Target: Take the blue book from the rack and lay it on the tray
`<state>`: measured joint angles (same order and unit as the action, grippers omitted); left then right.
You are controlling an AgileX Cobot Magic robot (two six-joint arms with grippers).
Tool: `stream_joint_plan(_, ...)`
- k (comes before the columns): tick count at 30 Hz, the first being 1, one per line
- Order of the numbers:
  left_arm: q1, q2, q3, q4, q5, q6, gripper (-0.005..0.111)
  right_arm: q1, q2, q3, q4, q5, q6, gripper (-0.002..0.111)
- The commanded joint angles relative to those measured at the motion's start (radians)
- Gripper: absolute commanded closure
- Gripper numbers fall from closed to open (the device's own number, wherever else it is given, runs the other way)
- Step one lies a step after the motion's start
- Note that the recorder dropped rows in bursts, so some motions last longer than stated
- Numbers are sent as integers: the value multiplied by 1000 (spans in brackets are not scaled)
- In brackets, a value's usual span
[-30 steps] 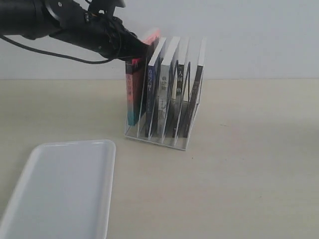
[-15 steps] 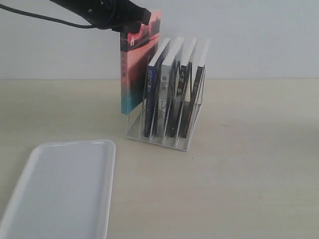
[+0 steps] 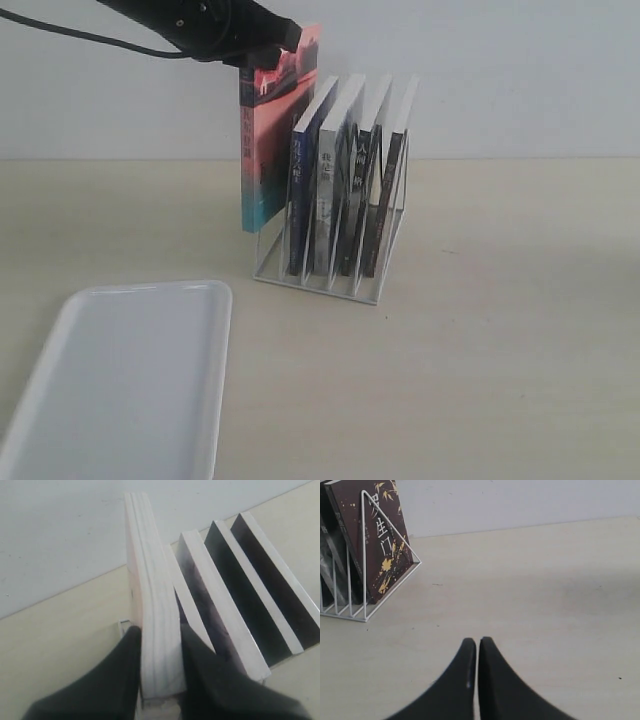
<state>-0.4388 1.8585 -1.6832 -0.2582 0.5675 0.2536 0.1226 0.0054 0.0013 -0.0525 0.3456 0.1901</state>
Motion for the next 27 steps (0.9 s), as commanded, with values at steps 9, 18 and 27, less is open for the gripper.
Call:
stream_joint_plan(9,-1,9,-15,-7,1,-7,103,-1,-5,-1,-5,-12,-6,107)
stream_joint_plan(18,-1,34,37,-7,-55,1,103,-1,-5,-1,-5,-12,-6,107)
stream_joint_plan(27,-1,34,36,-22,-53,-30,103,-1,-5,-1,-5,-12,-6,107)
